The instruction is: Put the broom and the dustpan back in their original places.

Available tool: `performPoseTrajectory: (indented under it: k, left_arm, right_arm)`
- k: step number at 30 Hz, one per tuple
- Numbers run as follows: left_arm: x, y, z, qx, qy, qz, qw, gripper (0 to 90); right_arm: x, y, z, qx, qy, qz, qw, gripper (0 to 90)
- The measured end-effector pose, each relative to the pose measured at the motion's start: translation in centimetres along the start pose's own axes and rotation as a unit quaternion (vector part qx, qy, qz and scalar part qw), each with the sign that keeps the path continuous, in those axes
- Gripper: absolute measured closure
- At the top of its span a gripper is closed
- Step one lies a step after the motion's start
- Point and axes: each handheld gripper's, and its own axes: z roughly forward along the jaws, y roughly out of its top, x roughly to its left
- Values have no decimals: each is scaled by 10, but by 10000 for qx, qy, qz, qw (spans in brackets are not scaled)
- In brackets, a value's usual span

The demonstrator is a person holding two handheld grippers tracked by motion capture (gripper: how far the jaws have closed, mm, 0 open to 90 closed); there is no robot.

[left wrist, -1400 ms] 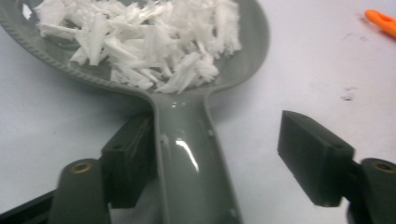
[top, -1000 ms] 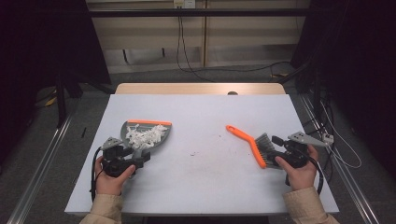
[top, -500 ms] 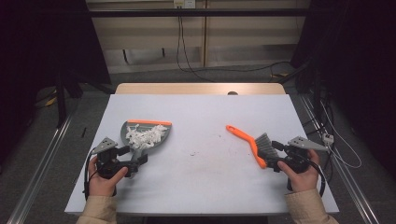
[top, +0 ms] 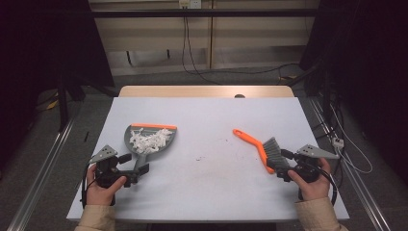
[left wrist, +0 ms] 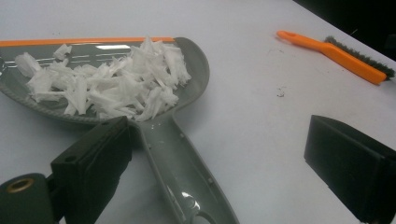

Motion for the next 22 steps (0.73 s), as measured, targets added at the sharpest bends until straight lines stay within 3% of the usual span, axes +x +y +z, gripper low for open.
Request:
performPoseTrajectory:
  k: [22]
  left_arm:
    - [1,-3,4,142,-3,99,9999,74]
  right_arm:
    - [-1,-4,1,178,-48,-100,9998,213]
